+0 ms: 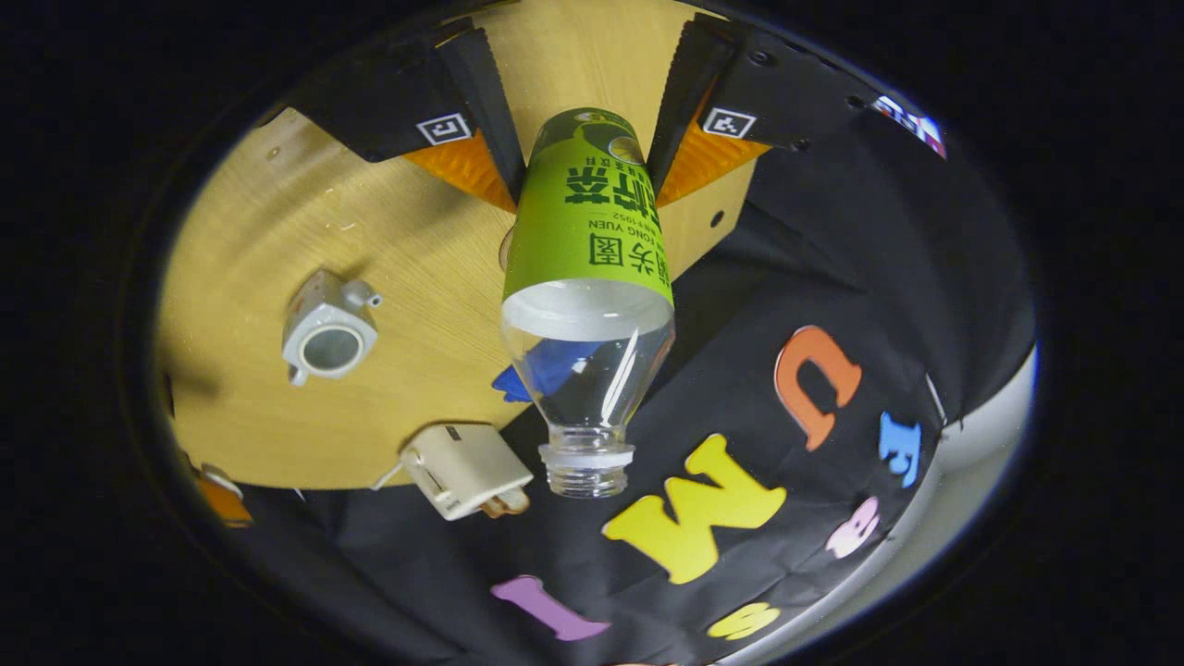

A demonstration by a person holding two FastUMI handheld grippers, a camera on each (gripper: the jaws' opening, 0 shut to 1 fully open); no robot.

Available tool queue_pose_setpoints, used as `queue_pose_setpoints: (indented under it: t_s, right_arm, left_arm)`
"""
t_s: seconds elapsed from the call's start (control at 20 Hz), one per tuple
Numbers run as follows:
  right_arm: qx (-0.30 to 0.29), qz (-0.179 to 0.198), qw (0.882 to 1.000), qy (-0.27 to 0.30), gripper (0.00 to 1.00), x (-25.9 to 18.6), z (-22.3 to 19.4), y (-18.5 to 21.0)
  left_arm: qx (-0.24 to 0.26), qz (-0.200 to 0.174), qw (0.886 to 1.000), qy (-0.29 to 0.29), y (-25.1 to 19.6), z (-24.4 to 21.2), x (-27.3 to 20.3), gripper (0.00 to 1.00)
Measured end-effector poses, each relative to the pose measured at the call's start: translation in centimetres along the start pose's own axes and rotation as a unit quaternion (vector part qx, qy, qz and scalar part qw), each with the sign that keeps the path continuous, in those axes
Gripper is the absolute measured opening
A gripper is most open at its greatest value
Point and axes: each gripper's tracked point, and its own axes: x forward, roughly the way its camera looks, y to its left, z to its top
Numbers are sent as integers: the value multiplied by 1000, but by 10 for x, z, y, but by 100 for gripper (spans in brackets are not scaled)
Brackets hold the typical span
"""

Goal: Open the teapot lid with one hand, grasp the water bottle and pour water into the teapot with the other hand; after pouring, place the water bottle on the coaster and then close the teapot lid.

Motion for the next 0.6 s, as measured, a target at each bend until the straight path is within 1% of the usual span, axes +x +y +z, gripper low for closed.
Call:
queue_pose_setpoints:
  t_s: [0.1, 0.15, 0.2, 0.3, 0.35, 0.45, 0.5, 0.55, 0.6]
  right_arm:
    - [4, -1, 1000, -2, 0, 3, 6, 3]
    - [7, 0, 1000, -2, 0, 3, 7, 5]
    - [8, -2, 1000, -3, 0, 3, 9, 6]
    - [5, -3, 1000, -6, 0, 5, 14, 11]
    - [2, -2, 1000, -7, 0, 5, 14, 15]
    - [-7, -1, 1000, -8, 0, 6, 13, 20]
    - [-11, -1, 1000, -8, 0, 7, 13, 22]
    - [-14, 0, 1000, -8, 0, 7, 12, 24]
    - [-14, 1, 1000, -6, 0, 9, 9, 26]
  left_arm:
    - [-75, -9, 997, -13, -3, -6, -3, 75]
    - [-108, -7, 994, -22, -2, -7, -3, 75]
    - [-143, -2, 989, -42, 6, -3, -5, 75]
    - [-212, -11, 975, -63, 11, 5, -4, 75]
    - [-234, -16, 970, -71, 12, 10, 0, 75]
    - [-254, -18, 964, -80, 19, 17, 11, 75]
    - [-261, -16, 961, -89, 24, 22, 16, 72]
    - [-270, -23, 957, -98, 25, 28, 24, 75]
    - [-281, -30, 953, -105, 25, 33, 33, 75]
